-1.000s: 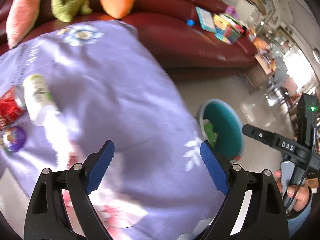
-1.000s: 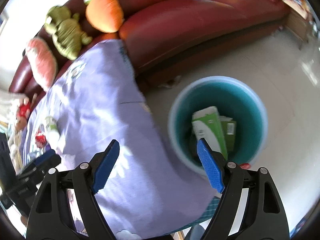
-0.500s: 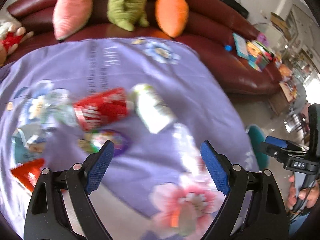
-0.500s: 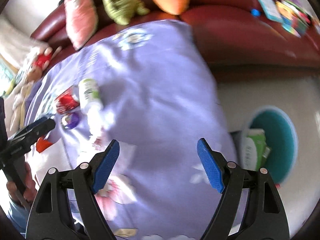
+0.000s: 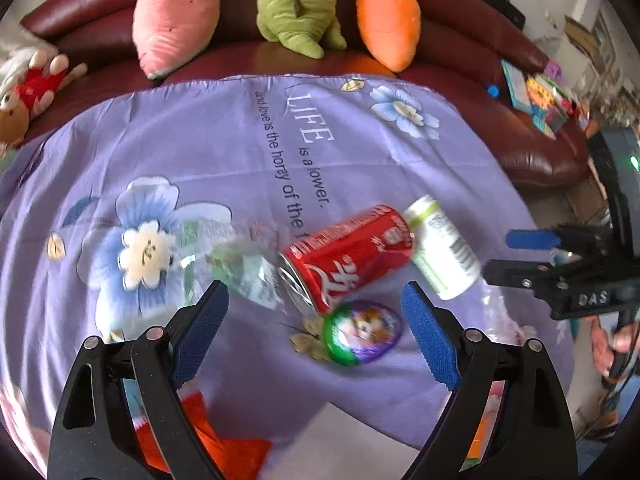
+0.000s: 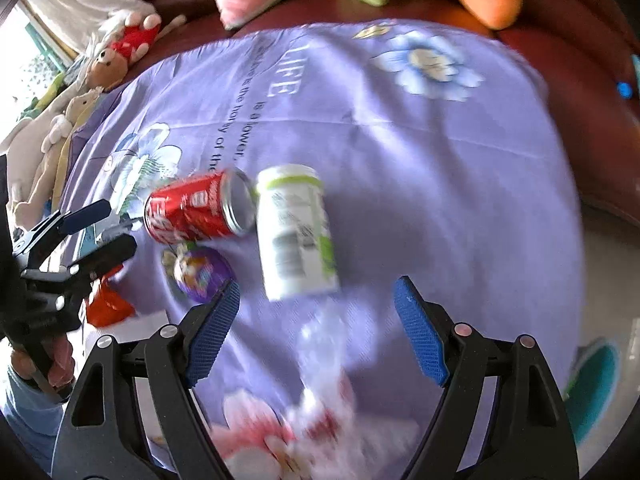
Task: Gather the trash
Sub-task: 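Grasp the red cola can with the left tool while the right tool grasps the white bottle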
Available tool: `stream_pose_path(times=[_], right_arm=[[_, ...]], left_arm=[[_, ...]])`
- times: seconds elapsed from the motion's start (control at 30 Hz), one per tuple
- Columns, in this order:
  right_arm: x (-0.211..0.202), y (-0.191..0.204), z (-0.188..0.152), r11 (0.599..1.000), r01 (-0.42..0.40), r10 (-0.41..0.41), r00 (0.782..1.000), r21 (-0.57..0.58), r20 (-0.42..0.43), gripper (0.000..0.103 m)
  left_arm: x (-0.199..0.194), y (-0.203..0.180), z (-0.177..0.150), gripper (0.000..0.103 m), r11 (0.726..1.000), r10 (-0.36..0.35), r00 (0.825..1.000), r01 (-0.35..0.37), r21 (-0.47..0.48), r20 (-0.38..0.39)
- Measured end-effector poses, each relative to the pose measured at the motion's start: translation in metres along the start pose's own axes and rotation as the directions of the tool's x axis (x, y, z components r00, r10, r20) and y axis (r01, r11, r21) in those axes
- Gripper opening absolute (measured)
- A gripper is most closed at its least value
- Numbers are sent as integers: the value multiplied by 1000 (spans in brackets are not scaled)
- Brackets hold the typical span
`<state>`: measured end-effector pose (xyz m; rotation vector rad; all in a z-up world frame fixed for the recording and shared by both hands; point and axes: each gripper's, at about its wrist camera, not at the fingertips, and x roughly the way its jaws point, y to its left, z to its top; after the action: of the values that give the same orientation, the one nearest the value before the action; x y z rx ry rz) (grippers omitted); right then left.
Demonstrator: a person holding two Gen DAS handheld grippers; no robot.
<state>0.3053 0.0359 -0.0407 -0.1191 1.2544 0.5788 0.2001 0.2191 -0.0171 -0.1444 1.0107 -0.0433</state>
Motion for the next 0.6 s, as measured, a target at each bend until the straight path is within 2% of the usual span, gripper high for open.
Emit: stream_pose_path(times=[0.2,0.27,0.37,0.6], right_arm=[[40,5,24,999,-49,49,997,-4,-65,62],[51,4,26,998,-69,68,994,-4,-87,49],[48,1,22,995,-95,94,993,-2,-76,49],[21,-23,6,996,-85,86,996,36,-33,49]], left_arm=[[17,0,16,89,995,12,1000,-10,99,-20],[21,-5,19,89,991,15,1000,-11,131,-27],[30,-16,23,89,982,22,999,-14,189,-44],[65,-35,29,88,963,28,996,-3,271,-88]])
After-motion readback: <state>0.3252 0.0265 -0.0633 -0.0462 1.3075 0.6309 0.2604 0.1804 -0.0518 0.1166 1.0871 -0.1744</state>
